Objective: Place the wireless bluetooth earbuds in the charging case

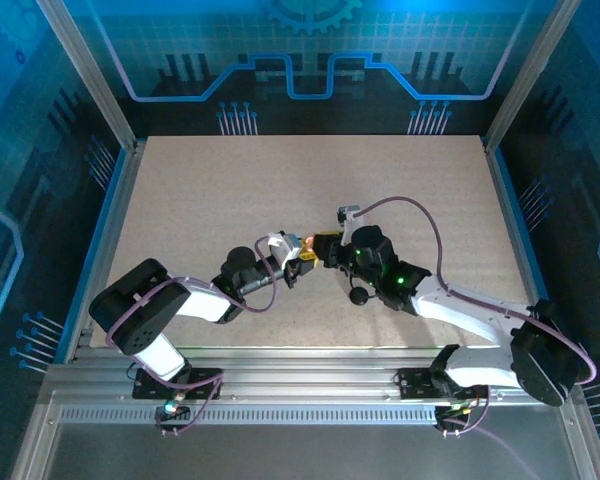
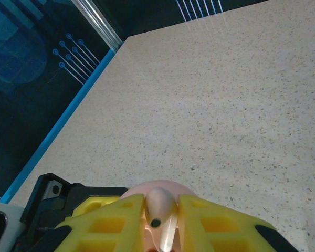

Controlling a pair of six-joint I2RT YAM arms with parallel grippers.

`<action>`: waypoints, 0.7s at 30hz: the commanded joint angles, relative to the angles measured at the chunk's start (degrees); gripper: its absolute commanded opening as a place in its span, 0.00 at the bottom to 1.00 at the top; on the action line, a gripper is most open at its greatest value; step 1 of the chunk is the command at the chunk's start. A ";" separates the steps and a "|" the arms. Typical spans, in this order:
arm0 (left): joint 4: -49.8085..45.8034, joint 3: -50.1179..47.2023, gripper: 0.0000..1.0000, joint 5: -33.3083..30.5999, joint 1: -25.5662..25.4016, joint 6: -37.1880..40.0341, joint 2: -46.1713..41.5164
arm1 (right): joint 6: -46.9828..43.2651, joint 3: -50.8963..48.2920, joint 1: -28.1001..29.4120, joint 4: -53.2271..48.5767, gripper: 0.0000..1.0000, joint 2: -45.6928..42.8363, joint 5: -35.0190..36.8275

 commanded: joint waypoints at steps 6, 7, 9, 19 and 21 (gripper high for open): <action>5.74 0.55 0.11 -0.45 -0.49 -3.65 -0.36 | 0.80 1.11 0.83 3.85 0.23 1.66 -0.41; 6.11 0.58 0.11 -0.54 -0.56 -3.87 -0.36 | 0.86 1.28 0.78 3.62 0.23 1.74 -0.55; 6.78 0.70 0.11 -0.77 -0.50 -4.40 -0.36 | 1.06 1.22 0.82 3.49 0.23 1.58 -0.89; 7.67 1.08 0.12 -2.34 -0.55 -4.60 -0.09 | 1.15 -0.27 0.89 3.41 0.23 0.24 -2.90; 7.69 1.12 0.12 -2.38 -0.56 -4.52 -0.07 | 1.29 -0.90 0.93 3.35 0.23 -0.18 -3.16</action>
